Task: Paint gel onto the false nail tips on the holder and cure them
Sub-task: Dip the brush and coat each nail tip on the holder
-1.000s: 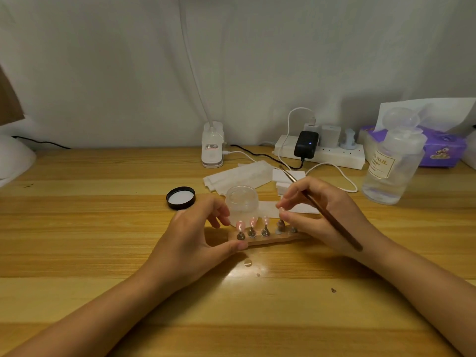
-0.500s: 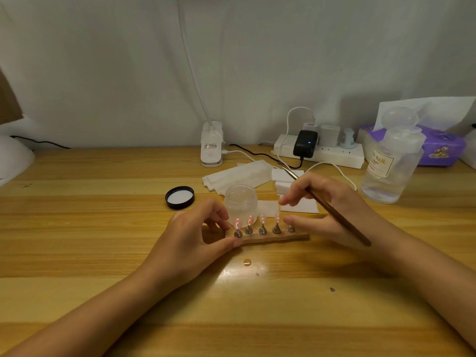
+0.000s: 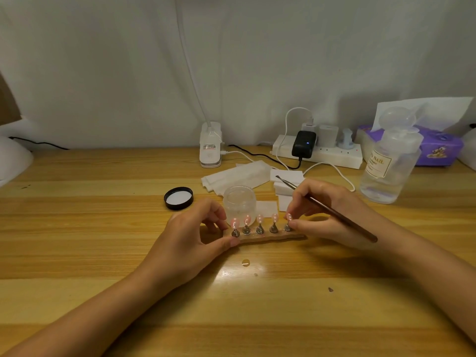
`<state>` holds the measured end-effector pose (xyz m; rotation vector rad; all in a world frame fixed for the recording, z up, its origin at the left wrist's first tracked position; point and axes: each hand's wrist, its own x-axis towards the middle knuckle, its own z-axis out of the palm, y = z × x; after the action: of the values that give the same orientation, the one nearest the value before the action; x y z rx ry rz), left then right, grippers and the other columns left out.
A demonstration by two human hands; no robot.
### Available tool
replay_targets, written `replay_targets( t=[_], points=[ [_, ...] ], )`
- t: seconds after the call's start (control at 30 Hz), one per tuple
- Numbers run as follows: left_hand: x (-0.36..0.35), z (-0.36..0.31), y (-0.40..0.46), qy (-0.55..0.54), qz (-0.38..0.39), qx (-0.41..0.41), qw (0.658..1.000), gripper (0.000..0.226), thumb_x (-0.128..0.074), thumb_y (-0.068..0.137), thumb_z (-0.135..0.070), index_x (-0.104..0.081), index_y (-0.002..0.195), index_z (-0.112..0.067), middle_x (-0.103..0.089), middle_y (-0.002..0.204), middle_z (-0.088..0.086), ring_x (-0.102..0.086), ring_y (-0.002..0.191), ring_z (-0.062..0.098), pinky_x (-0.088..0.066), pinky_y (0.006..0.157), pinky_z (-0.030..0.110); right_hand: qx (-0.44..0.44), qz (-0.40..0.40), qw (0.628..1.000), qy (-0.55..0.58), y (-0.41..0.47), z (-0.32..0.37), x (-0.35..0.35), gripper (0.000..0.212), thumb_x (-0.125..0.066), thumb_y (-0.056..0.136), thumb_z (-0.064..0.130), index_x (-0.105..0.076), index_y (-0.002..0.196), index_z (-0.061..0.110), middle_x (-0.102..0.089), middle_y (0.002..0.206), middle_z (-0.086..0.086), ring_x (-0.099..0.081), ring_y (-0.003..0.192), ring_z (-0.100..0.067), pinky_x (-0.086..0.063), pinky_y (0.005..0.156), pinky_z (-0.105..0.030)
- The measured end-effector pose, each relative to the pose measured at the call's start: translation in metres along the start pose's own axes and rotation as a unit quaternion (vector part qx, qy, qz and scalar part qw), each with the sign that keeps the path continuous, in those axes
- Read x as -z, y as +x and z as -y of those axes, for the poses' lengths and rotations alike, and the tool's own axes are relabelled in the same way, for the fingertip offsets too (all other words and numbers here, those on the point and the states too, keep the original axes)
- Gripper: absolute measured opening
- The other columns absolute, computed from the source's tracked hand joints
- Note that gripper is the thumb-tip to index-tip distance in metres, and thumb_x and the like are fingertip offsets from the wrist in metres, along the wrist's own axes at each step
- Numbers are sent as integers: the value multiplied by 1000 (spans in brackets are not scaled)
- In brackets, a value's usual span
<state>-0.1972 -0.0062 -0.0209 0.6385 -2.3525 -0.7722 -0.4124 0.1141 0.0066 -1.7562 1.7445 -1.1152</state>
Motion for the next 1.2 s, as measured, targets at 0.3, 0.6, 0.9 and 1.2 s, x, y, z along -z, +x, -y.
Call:
replay_targets(
  t=[0.3, 0.6, 0.9, 1.2],
  points=[
    [0, 0, 0, -3, -6, -3, 1000, 30, -77, 68, -28, -53, 84, -26, -60, 82, -12, -55, 81, 1, -43, 67, 12, -35, -68, 993, 94, 0, -6, -3, 18, -71, 75, 6, -58, 85, 14, -71, 83, 2, -68, 78, -8, -51, 68, -13],
    [0, -1, -1, 2, -8, -17, 1000, 30, -77, 70, -33, -54, 86, -24, -60, 84, -12, -54, 83, 3, -45, 72, 18, 19, -161, 978, 130, 1, 15, -16, 20, -70, 75, 7, -56, 84, 19, -67, 87, 6, -67, 79, -7, -50, 66, -11],
    [1, -8, -4, 106, -113, -176, 972, 28, -57, 78, -44, -65, 91, -21, -60, 89, -19, -49, 84, -5, -30, 75, 33, 92, -136, 984, 73, -3, 29, -44, 25, -72, 74, 7, -55, 85, 22, -67, 85, 8, -65, 82, 1, -49, 72, -9],
    [0, -7, -3, 105, -115, -237, 959, 21, -61, 79, -34, -72, 90, -20, -68, 89, -12, -59, 82, 3, -32, 73, 36, 166, -164, 972, 0, -6, 33, -62, 24, -72, 74, 17, -53, 88, 24, -65, 85, 6, -65, 85, -1, -55, 74, -23]
  ],
)
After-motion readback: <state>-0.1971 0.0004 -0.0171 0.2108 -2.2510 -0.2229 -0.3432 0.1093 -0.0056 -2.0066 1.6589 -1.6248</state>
